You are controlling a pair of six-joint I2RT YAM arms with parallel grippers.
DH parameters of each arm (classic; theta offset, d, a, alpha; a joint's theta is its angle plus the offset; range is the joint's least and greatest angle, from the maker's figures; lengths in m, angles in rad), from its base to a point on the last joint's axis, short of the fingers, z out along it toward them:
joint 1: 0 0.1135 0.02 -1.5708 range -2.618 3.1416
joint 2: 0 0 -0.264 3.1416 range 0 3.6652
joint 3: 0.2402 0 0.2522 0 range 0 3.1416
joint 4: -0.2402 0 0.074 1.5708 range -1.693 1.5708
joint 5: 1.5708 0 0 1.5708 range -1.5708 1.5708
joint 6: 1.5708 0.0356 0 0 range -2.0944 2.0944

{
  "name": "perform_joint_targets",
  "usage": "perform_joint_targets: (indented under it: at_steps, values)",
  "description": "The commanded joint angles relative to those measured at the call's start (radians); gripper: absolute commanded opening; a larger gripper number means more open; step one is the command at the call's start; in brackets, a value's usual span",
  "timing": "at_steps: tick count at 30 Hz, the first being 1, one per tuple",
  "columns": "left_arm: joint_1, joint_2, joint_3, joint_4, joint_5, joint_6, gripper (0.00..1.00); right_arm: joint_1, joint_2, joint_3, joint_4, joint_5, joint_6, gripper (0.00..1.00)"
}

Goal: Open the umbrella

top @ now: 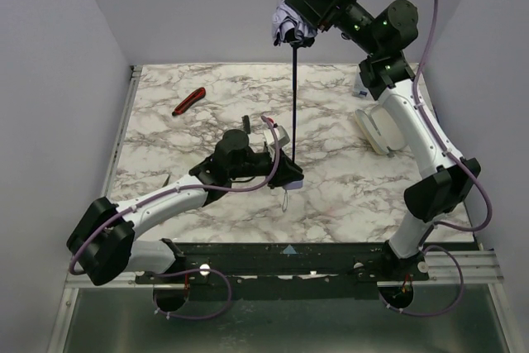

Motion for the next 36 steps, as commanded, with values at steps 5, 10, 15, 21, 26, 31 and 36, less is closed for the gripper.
perform_joint_targets:
  at_steps: [5, 10, 15, 21, 26, 31, 36]
  values:
    - [-0.043, -0.008, -0.008, -0.307, 0.042, 0.060, 0.26, -0.033, -0.084, -0.054, 0.235, 0.123, -0.039, 0.00]
    - [0.049, -0.076, 0.133, -0.344, 0.081, 0.006, 0.57, -0.032, -0.168, -0.261, 0.267, -0.001, -0.019, 0.00]
    - [0.075, -0.204, 0.234, -0.368, 0.140, 0.104, 0.80, -0.032, -0.247, -0.417, 0.288, -0.082, -0.015, 0.00]
    - [0.126, -0.283, 0.325, -0.418, 0.079, 0.149, 0.84, -0.030, -0.328, -0.566, 0.288, -0.190, 0.006, 0.00]
    - [0.285, -0.280, 0.466, -0.446, 0.152, 0.272, 0.84, -0.029, -0.357, -0.666, 0.315, -0.377, 0.036, 0.00]
    - [0.367, -0.231, 0.646, -0.669, 0.340, 0.539, 0.84, 0.001, -0.364, -0.739, 0.350, -0.594, 0.052, 0.00]
    - [0.365, -0.232, 0.699, -0.831, 0.412, 0.870, 0.85, 0.024, -0.370, -0.741, 0.234, -0.732, -0.058, 0.00]
